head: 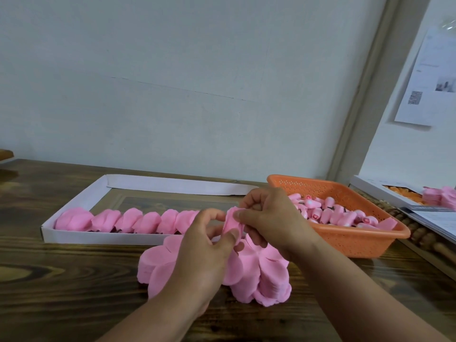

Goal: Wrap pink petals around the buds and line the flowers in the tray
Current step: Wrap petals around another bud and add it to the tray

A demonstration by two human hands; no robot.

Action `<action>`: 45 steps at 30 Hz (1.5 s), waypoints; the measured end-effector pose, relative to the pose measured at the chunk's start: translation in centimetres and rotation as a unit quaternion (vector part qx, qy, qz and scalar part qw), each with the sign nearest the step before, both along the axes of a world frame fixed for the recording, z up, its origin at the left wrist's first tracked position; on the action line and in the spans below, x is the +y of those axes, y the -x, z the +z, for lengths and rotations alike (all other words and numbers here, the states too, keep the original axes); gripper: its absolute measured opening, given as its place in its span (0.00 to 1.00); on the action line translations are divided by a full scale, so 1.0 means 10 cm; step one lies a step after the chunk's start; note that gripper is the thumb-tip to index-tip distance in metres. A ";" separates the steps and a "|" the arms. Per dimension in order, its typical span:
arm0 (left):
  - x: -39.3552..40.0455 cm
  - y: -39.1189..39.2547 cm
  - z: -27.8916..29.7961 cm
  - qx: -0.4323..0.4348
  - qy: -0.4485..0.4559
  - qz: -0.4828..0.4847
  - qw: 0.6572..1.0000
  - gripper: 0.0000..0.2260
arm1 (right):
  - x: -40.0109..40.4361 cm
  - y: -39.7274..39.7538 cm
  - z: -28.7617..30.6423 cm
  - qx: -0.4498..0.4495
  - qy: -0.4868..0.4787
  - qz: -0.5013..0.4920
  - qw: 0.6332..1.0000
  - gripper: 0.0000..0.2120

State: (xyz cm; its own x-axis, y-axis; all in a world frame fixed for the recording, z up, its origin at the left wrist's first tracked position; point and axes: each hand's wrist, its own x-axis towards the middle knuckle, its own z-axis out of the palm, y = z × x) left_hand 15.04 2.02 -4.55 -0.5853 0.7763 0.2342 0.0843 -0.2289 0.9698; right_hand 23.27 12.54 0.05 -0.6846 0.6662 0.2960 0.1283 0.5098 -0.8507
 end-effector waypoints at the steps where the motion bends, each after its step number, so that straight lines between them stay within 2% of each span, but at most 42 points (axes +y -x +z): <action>1: 0.00 0.00 0.00 0.004 -0.004 0.002 1.000 0.06 | -0.01 0.01 -0.01 0.007 0.004 -0.003 1.000 0.10; 3: -0.02 0.00 0.00 0.016 -0.008 0.003 1.000 0.06 | -0.02 -0.01 0.01 0.013 0.024 0.026 0.999 0.09; 6: -0.04 0.02 -0.01 0.020 -0.012 -0.001 1.000 0.08 | 0.02 -0.10 0.08 0.012 0.104 0.116 0.988 0.02; 8: -0.05 0.03 0.00 0.018 -0.014 -0.003 1.000 0.08 | 0.08 -0.15 0.10 0.011 0.140 0.154 0.978 0.07; 11: -0.06 0.02 0.02 0.003 -0.016 -0.024 1.000 0.08 | 0.14 -0.18 0.06 0.029 0.116 0.159 0.980 0.10; 15: -0.07 0.02 0.03 -0.012 -0.021 -0.045 0.999 0.07 | 0.17 -0.16 0.00 0.037 0.068 0.149 0.986 0.08; 18: -0.09 0.04 0.03 -0.011 -0.019 -0.059 0.998 0.07 | 0.18 -0.15 -0.01 0.013 0.095 0.182 0.979 0.06; 21: -0.09 0.06 0.05 -0.015 -0.009 -0.076 0.997 0.06 | 0.16 -0.16 0.01 -0.022 0.072 0.197 0.978 0.06; 26: -0.09 0.09 0.06 -0.059 0.028 -0.093 0.993 0.05 | 0.15 -0.17 -0.01 -0.025 0.033 0.182 0.982 0.04; 31: -0.09 0.11 0.07 -0.107 0.075 -0.104 0.986 0.06 | 0.13 -0.16 -0.07 -0.014 0.031 0.164 0.986 0.10; 34: -0.10 0.16 0.10 -0.120 0.084 -0.121 0.982 0.07 | 0.14 -0.18 -0.01 -0.009 0.020 0.182 0.983 0.10; 37: -0.09 0.26 0.14 -0.153 0.111 -0.164 0.968 0.14 | 0.16 -0.21 0.08 -0.009 0.007 0.203 0.979 0.11; 42: -0.14 0.32 0.18 -0.179 0.114 -0.285 0.935 0.13 | 0.13 -0.22 0.15 -0.008 0.027 0.249 0.968 0.08; 45: -0.15 0.33 0.16 -0.210 0.107 -0.321 0.917 0.13 | 0.15 -0.24 0.14 -0.004 0.036 0.253 0.967 0.06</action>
